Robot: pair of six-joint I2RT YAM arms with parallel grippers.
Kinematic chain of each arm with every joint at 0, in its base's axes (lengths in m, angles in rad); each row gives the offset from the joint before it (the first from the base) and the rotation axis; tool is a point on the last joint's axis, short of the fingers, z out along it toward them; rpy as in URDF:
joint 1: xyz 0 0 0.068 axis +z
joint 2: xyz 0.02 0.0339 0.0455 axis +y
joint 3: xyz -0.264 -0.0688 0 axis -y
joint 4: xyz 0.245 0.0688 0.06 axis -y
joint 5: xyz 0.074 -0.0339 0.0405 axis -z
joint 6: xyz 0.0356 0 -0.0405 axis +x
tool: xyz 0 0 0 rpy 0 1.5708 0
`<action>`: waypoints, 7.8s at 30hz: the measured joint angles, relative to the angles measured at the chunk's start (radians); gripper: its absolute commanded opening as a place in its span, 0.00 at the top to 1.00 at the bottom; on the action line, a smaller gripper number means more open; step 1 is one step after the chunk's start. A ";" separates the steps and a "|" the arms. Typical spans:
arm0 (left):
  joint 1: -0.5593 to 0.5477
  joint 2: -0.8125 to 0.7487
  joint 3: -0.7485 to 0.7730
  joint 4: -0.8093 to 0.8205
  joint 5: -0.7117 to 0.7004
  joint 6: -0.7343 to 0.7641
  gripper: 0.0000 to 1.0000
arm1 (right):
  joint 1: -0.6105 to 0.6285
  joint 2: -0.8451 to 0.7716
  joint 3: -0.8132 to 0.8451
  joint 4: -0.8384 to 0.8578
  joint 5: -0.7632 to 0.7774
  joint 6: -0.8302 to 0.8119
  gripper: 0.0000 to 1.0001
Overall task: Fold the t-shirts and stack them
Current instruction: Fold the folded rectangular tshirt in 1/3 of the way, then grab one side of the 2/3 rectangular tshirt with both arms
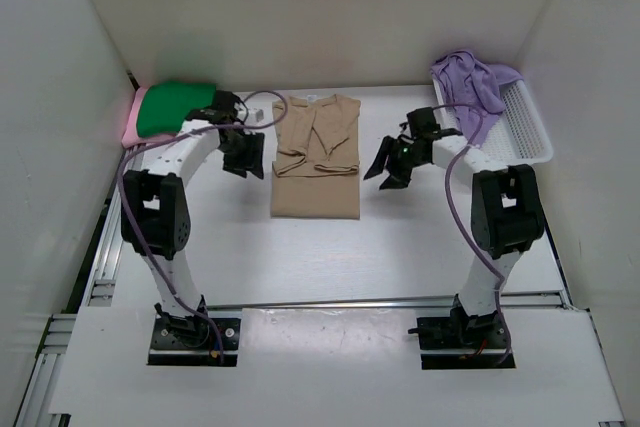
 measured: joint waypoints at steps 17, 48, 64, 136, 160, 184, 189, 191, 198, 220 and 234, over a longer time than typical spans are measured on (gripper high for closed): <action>-0.182 0.080 -0.167 -0.034 0.032 -0.001 0.54 | 0.186 -0.055 -0.313 0.159 -0.059 0.154 0.43; -0.391 -0.281 -0.509 -0.233 -0.182 0.003 0.00 | 0.419 -0.464 -0.731 0.117 0.044 0.124 1.00; -0.867 -0.161 -0.386 0.240 -0.559 0.008 0.00 | 0.428 -0.550 -0.872 0.212 0.037 0.248 1.00; -0.792 0.029 -0.166 0.108 -0.623 0.008 0.00 | 0.427 -0.689 -0.961 0.217 0.089 0.295 1.00; -0.700 0.080 -0.125 0.152 -0.816 0.007 0.00 | 0.427 -0.692 -0.964 0.232 0.098 0.293 1.00; -0.398 -0.369 -0.145 -0.126 -0.310 0.007 0.00 | 0.430 -0.731 -0.967 0.219 0.074 0.294 0.49; -0.497 -0.884 -0.553 -0.055 -0.126 0.008 0.00 | 0.427 -0.822 -0.993 0.185 0.109 0.293 0.46; -0.522 -0.981 -0.631 0.009 -0.066 0.008 0.07 | 0.426 -0.849 -1.007 0.181 0.119 0.303 0.46; -0.526 -0.628 -0.790 0.192 0.042 0.006 0.25 | 0.425 -0.859 -1.030 0.213 0.121 0.387 0.53; -0.502 -0.417 -0.809 0.208 0.198 0.000 0.49 | 0.447 -0.882 -1.067 0.272 0.181 0.509 0.62; -0.491 -0.398 -0.797 0.206 0.223 -0.001 0.90 | 0.459 -0.916 -1.065 0.222 0.217 0.521 1.00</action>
